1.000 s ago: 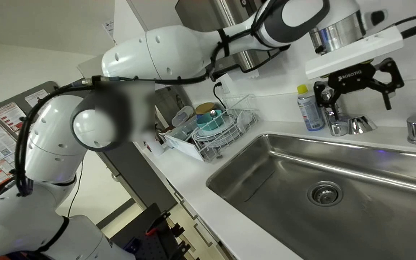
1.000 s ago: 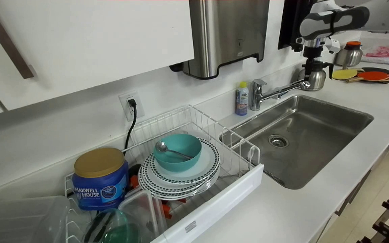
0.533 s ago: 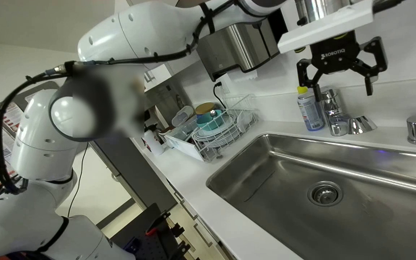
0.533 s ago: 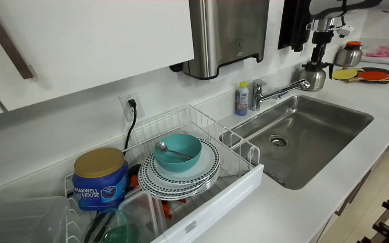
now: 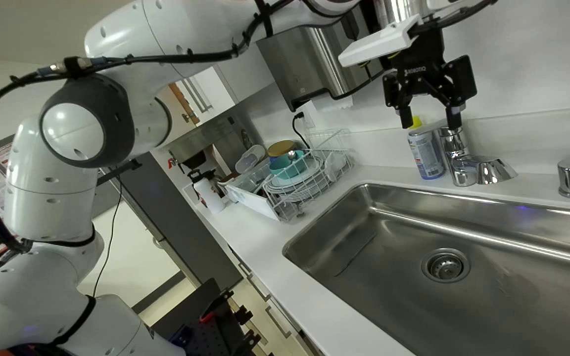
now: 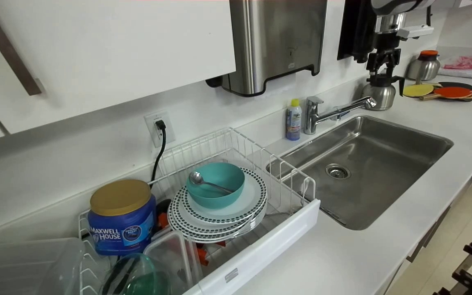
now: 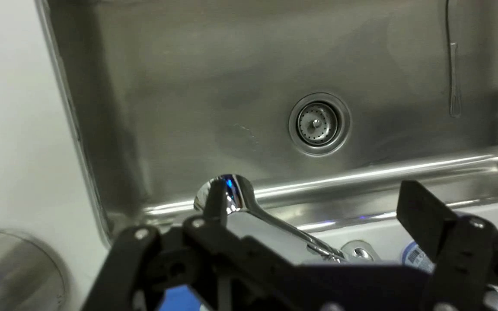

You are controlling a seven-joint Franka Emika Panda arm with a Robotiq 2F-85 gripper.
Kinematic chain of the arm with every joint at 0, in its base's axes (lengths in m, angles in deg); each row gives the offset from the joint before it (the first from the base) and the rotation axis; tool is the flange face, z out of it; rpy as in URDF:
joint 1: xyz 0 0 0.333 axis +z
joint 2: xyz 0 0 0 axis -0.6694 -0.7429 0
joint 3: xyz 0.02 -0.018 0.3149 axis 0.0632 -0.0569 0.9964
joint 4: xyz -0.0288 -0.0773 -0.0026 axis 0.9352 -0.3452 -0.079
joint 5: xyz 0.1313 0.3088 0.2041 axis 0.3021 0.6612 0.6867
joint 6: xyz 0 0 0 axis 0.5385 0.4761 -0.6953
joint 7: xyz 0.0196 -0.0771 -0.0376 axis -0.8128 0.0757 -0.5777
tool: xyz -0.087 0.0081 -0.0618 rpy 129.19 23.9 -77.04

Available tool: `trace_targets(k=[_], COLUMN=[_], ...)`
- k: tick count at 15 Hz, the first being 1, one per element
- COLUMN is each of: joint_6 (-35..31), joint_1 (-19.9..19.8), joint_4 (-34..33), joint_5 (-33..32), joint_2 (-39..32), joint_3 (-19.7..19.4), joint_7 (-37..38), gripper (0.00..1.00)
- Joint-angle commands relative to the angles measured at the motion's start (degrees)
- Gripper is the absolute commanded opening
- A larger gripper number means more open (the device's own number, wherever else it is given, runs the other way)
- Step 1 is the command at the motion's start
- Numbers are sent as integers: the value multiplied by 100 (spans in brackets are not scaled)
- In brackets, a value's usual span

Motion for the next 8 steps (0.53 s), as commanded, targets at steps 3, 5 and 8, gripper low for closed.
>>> trace_targets(k=[3, 5, 8], joint_6=[-715, -933, -1260], joint_1=[-31, -53, -73], joint_4=[1813, 2269, 2980], joint_5=[167, 130, 96], joint_2=[1114, 1388, 1816], joint_3=[8, 11, 23], joint_7=[161, 6, -222], gripper=[100, 100, 100])
